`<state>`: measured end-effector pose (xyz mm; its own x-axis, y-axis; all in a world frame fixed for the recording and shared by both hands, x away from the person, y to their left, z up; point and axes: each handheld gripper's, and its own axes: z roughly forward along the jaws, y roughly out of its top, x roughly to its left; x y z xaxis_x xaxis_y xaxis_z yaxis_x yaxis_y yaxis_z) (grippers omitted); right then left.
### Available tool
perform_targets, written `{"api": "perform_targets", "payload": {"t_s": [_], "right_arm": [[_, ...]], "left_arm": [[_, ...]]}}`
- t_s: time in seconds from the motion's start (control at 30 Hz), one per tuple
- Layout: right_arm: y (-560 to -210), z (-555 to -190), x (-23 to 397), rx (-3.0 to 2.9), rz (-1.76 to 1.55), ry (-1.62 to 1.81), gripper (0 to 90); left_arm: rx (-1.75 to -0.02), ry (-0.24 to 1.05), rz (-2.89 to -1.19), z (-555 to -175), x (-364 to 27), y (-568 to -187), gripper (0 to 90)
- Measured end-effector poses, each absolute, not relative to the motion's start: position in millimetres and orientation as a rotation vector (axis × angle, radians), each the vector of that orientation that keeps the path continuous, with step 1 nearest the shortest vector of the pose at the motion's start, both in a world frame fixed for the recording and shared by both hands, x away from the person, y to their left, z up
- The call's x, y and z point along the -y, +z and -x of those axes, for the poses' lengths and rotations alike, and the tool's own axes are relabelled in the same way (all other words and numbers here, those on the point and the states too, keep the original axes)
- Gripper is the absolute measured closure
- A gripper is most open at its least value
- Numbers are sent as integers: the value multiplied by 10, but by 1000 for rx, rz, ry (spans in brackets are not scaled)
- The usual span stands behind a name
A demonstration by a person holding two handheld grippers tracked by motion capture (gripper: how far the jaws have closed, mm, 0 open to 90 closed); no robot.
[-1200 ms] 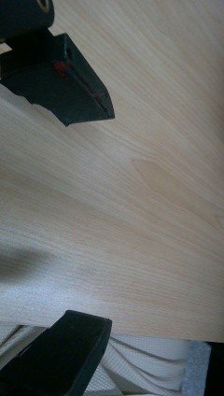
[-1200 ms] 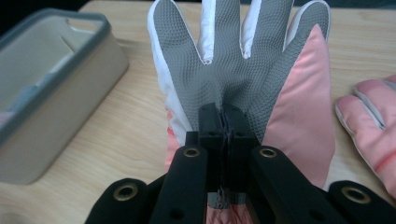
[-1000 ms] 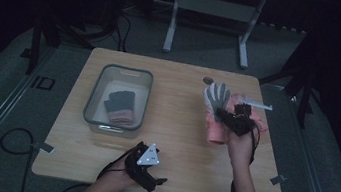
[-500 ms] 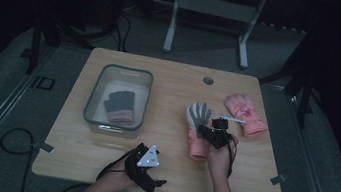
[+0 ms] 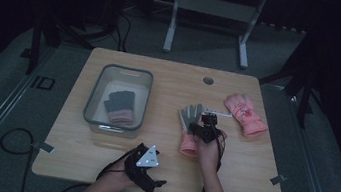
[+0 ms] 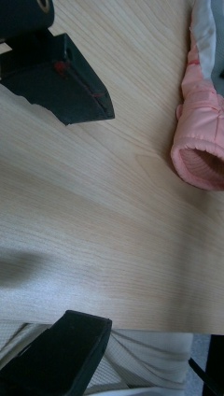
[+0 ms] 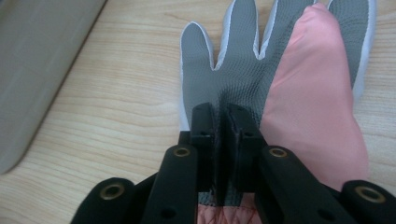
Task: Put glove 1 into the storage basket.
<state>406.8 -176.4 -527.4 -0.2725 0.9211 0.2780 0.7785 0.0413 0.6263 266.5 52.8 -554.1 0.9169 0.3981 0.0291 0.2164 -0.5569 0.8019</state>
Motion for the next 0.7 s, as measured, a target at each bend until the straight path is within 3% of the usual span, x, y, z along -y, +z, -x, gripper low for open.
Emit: {"api": "perform_targets", "payload": {"t_s": [0.3, 0.7], "right_arm": [[-4897, -4029, 1935, -2146, -1556, 1156, 686], [-4666, -4153, 2857, -2138, -1350, 1088, 585]], "left_arm": [[-451, 261, -2182, -2678, -552, -5567, 21], [-440, 246, -2200, -2670, -529, -5592, 21]]}}
